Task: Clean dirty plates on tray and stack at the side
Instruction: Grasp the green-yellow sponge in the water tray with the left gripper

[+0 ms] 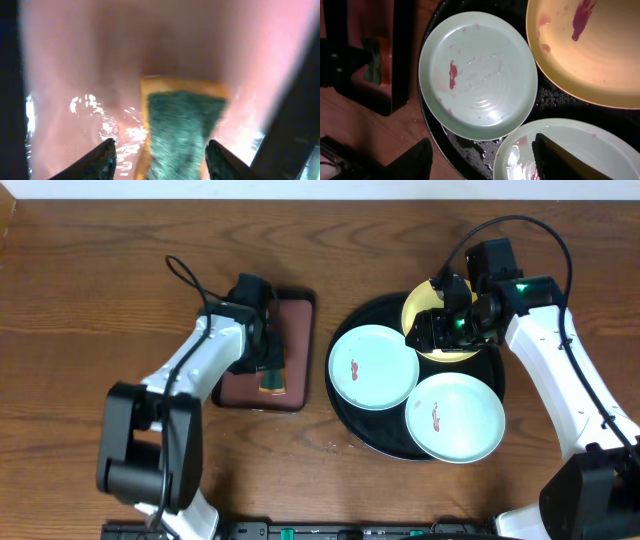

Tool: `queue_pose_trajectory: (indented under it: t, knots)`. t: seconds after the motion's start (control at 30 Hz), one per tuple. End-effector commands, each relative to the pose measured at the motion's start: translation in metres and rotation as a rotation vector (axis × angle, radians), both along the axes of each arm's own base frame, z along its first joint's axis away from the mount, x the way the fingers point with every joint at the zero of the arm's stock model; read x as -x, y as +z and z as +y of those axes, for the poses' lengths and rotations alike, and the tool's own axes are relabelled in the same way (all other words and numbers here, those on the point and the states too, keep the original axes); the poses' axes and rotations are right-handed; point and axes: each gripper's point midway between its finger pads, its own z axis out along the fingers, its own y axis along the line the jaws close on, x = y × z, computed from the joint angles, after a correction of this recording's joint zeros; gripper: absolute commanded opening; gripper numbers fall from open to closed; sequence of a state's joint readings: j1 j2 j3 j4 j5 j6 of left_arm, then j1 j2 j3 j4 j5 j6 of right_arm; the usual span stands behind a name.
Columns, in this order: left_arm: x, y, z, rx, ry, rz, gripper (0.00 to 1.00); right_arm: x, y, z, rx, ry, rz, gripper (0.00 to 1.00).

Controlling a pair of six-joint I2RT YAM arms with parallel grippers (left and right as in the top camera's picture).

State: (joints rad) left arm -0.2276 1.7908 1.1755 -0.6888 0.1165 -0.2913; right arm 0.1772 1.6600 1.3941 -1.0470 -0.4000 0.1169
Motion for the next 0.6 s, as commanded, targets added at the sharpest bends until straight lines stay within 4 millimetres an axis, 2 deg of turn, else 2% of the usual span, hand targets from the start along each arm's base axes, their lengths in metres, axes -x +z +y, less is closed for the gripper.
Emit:
queue_pose_trajectory:
  t: [0.0, 0.13, 0.17, 0.2, 0.33, 0.37, 0.47, 0.53, 0.57]
  knots:
    - [-0.013, 0.008, -0.002, -0.006, -0.005, -0.054, 0.59, -0.005, 0.002, 0.003, 0.007, 0.023, -0.024, 0.64]
    - [-0.013, -0.016, -0.002, -0.020, -0.009, -0.035, 0.59, -0.004, 0.002, 0.003, 0.007, 0.023, -0.023, 0.64]
    - [-0.012, -0.023, -0.002, -0.024, -0.012, -0.021, 0.56, -0.004, 0.002, 0.003, 0.007, 0.023, -0.023, 0.64]
    - [-0.010, -0.029, -0.003, -0.028, -0.015, -0.004, 0.50, -0.004, 0.002, 0.003, 0.007, 0.023, -0.023, 0.64]
    - [-0.004, -0.045, -0.006, -0.039, -0.041, 0.039, 0.13, -0.005, 0.002, 0.003, 0.007, 0.023, -0.024, 0.66]
    - [-0.004, -0.045, -0.006, -0.039, -0.056, 0.039, 0.08, -0.005, 0.002, 0.003, 0.007, 0.023, -0.024, 0.66]
    - [-0.008, -0.036, -0.006, -0.043, -0.096, 0.019, 0.08, -0.005, 0.002, 0.003, 0.007, 0.023, -0.024, 0.66]
    - [-0.014, -0.019, -0.006, -0.038, -0.095, -0.008, 0.10, -0.004, 0.002, 0.003, 0.007, 0.023, -0.023, 0.66]
    - [-0.018, -0.010, -0.007, -0.034, -0.093, -0.025, 0.28, -0.004, 0.002, 0.003, 0.007, 0.023, -0.023, 0.66]
